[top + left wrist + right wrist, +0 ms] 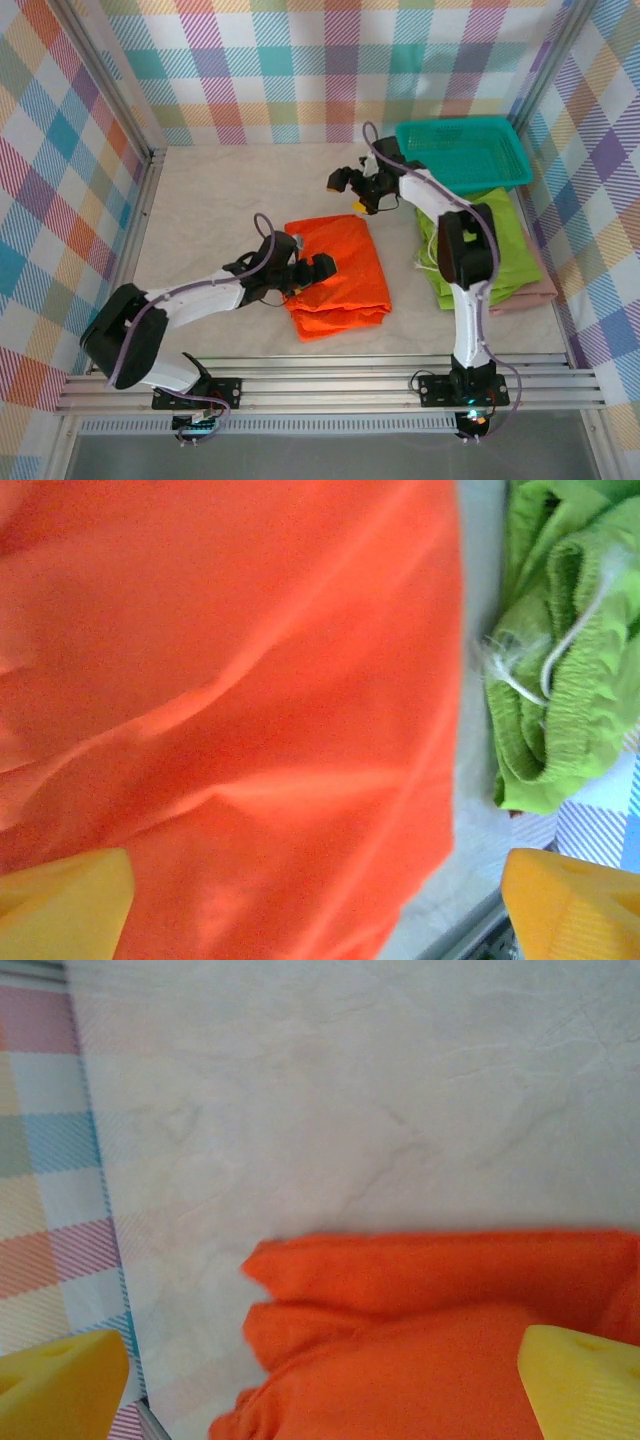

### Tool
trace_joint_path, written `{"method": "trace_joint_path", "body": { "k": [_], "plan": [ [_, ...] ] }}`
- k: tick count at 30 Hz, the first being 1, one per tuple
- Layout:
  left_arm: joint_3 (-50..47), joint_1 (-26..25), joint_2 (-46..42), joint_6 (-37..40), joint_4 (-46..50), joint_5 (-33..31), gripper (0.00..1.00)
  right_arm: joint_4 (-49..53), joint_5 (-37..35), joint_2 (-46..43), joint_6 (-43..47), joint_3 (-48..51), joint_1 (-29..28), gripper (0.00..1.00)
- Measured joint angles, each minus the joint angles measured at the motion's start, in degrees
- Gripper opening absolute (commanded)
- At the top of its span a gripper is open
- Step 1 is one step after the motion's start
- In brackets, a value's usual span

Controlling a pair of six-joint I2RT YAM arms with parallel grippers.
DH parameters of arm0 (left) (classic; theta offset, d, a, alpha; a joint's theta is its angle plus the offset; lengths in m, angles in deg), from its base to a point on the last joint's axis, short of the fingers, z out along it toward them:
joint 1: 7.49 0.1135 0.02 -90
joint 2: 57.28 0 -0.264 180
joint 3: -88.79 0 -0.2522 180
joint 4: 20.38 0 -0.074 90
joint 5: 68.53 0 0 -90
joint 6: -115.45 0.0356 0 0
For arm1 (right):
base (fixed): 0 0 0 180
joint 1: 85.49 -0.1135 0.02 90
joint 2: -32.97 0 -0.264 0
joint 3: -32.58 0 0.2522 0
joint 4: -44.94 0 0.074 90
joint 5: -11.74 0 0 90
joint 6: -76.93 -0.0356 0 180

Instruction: Fold and stack the shorts

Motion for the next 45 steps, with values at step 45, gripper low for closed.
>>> {"method": "trace_joint_path", "body": {
  "k": [45],
  "plan": [
    [-3.54, 5.09, 6.25, 2.21, -6.93, 0.04, 1.00, -1.84, 3.96, -17.33, 16.85, 37.99, 1.03, 0.87]
  ]
}}
